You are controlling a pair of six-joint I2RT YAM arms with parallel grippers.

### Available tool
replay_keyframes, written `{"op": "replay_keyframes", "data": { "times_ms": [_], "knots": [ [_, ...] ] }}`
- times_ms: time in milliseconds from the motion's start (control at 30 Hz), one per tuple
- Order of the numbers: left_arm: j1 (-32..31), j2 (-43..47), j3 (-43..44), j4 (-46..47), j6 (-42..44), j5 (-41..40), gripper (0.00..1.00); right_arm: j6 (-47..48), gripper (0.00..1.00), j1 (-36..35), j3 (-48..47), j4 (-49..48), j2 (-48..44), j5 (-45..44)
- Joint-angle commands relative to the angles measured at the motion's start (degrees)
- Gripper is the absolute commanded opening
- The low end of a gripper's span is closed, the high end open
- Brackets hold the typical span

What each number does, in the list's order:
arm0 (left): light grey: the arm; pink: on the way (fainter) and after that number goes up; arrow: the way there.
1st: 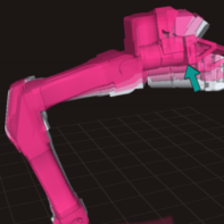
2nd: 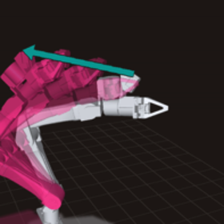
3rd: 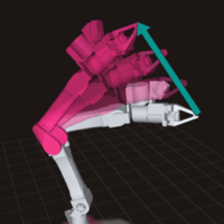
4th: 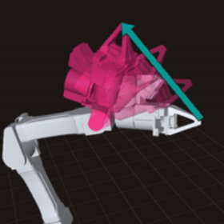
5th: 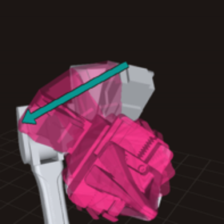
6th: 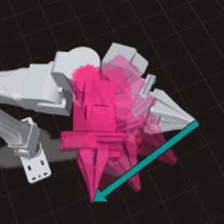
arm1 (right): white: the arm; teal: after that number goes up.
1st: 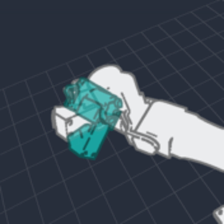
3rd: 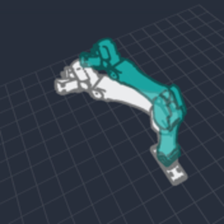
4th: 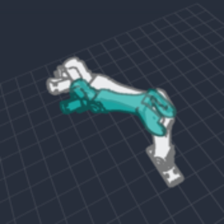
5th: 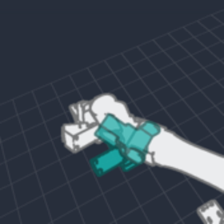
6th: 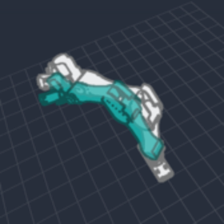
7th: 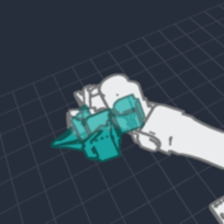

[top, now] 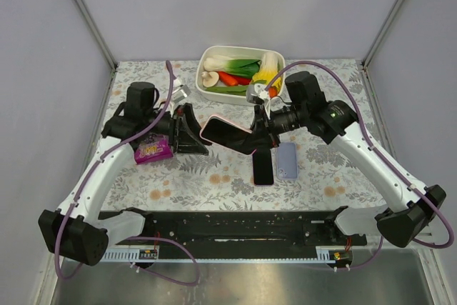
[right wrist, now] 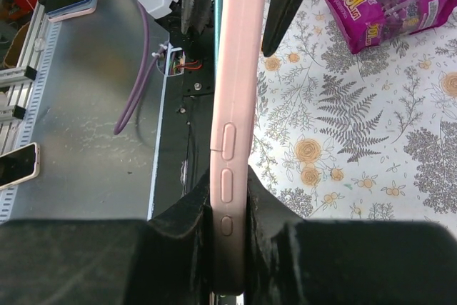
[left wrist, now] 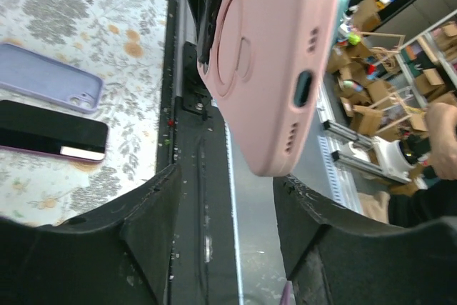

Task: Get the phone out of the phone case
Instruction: Remove the phone case from the phone.

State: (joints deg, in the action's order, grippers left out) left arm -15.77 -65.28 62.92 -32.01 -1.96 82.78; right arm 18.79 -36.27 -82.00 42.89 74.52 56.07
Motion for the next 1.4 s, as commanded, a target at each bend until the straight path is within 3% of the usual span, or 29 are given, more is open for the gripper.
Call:
{"op": "replay_keyframes", "data": {
  "times_ms": [0, 100, 200, 267, 467, 600, 667, 733, 900, 1200, 1367],
  "knots": [
    [0.7, 2.4, 5.3, -3.9, 7.1, -4.2, 0.58, -3.9, 0.00, 1.1, 1.6, -8.4, -2.0, 1.1],
    [1.7, 3.9, 4.8, 2.5, 2.2, -8.4, 0.70, -10.9, 0.00, 2.4, 3.2, -14.7, -2.4, 1.5],
    [4.0, 5.2, 2.5, 18.4, -13.7, -11.1, 0.78, -18.4, 0.00, 3.4, 2.7, -22.3, -1.7, 3.2],
    [5.5, 5.2, 1.7, 29.9, -25.8, -12.9, 0.79, -24.0, 0.00, 3.9, 1.1, -25.9, -0.4, 4.5],
    [6.5, 4.7, 3.3, 46.5, -40.6, -20.2, 0.81, -31.4, 0.00, 4.5, -4.7, -32.0, 1.4, 5.2],
    [7.5, 2.9, -0.4, 74.9, -60.1, -24.0, 0.81, -44.6, 0.00, 5.3, -3.1, -48.1, 2.2, 6.5],
    [7.5, 1.9, -0.2, 81.4, -65.3, -25.5, 0.82, -55.7, 0.00, 6.1, -1.0, -60.5, 2.8, 6.9],
    [7.5, 1.8, 0.9, 81.5, -66.2, -26.8, 0.82, -60.8, 0.00, 6.6, 0.1, -68.5, 3.3, 6.8],
    [8.1, 2.2, 1.8, 80.4, -68.3, -30.7, 0.81, -54.6, 0.00, 6.6, -1.9, -59.2, 3.2, 5.5],
    [8.3, 0.2, 2.7, 81.0, -72.8, -37.3, 0.72, -55.2, 0.00, 6.6, 1.1, -61.1, 2.4, 4.8],
    [6.5, -1.5, 5.1, 80.1, -73.8, -39.1, 0.62, -54.9, 0.00, 6.5, 1.4, -61.1, 3.0, 4.3]
  ]
}}
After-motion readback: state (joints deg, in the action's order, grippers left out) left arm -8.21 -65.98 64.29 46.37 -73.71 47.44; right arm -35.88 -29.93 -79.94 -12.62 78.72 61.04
